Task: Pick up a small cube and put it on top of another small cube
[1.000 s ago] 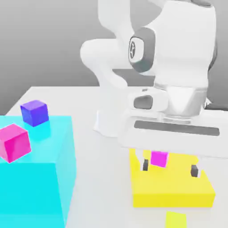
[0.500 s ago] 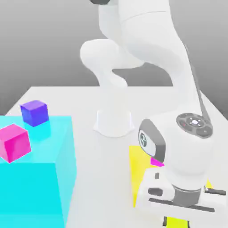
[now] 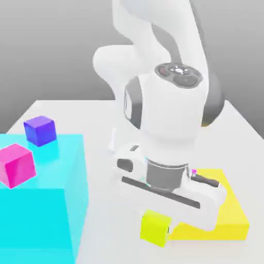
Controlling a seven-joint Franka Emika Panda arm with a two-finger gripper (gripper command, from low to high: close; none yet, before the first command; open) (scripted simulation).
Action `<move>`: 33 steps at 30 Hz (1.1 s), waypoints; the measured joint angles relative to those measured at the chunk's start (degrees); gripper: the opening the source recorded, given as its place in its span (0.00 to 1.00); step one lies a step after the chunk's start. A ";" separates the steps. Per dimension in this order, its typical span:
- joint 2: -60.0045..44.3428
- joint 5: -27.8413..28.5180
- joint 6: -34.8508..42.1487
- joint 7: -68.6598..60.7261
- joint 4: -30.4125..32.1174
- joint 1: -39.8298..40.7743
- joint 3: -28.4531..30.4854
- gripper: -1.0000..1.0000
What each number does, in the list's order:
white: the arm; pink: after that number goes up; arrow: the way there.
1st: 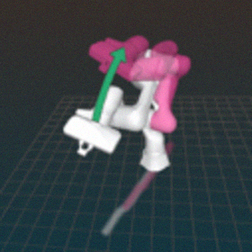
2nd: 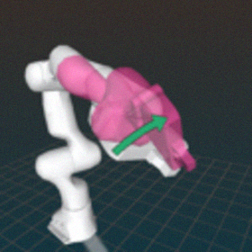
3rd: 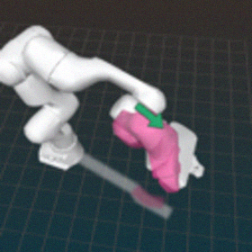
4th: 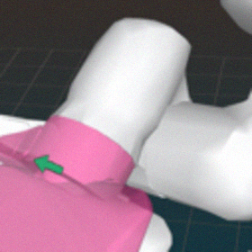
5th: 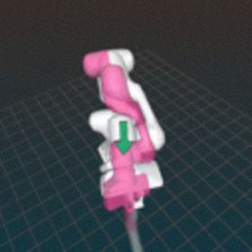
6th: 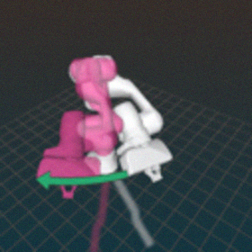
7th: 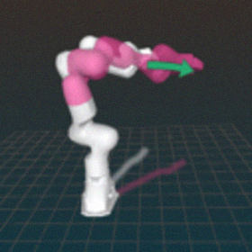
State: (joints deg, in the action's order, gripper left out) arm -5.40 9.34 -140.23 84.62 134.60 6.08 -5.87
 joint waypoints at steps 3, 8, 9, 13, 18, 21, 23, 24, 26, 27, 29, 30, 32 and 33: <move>6.07 -0.31 4.21 0.68 1.31 4.59 1.76 0.00; 16.33 -1.34 11.18 1.50 3.52 8.64 4.69 0.00; 18.40 -1.57 12.57 1.67 3.96 9.48 5.45 0.00; 26.79 -2.59 18.38 2.32 5.82 13.05 8.76 0.00; 35.79 -4.33 26.00 3.14 8.10 17.82 13.36 0.00; 34.14 -4.70 22.18 3.26 11.71 18.93 14.67 0.00; 32.61 -4.68 17.93 3.19 14.58 19.16 14.99 1.00; 32.61 -4.69 17.92 3.19 14.58 19.16 14.99 1.00; 32.61 -4.69 17.92 3.19 14.58 19.16 14.99 1.00; 32.61 -4.69 17.92 3.19 14.58 19.16 14.99 1.00; 32.25 -4.54 16.96 3.25 15.25 19.24 15.03 1.00; 32.50 -4.50 17.73 3.28 14.78 19.26 14.97 1.00; 33.80 -4.56 21.41 3.32 12.42 19.26 14.71 1.00; 34.60 -4.62 23.69 3.34 10.94 19.25 14.55 1.00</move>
